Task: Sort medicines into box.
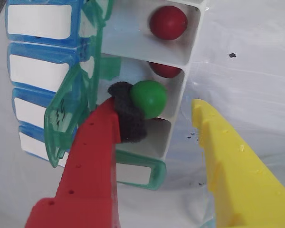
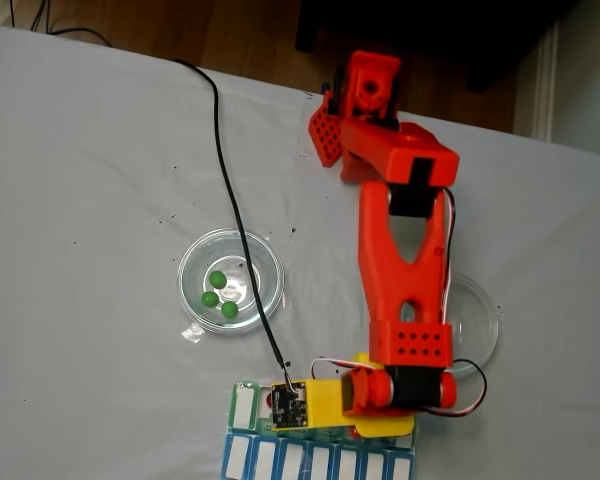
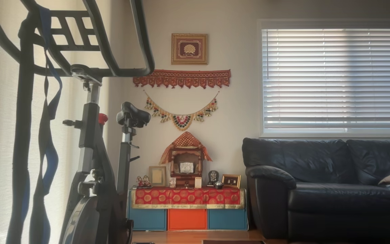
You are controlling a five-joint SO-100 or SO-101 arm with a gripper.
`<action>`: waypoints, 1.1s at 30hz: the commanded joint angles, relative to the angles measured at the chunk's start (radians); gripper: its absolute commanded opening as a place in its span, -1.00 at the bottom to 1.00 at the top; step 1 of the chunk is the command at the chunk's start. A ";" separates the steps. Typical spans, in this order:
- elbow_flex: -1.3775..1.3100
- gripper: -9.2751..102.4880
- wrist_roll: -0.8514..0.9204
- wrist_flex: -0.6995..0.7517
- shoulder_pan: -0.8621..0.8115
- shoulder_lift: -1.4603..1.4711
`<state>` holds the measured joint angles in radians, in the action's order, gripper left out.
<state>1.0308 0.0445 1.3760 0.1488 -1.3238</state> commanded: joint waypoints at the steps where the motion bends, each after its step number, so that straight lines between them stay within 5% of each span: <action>1: -0.110 -0.45 0.011 0.023 0.002 -0.034; 12: -0.150 -0.44 0.040 0.077 -0.018 -0.049; 26: -0.480 -0.72 0.324 0.531 -0.250 -0.034; 33: -0.089 -0.81 0.589 0.465 -0.393 -0.195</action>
<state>0.8406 0.5553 1.8623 -0.1856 -1.3468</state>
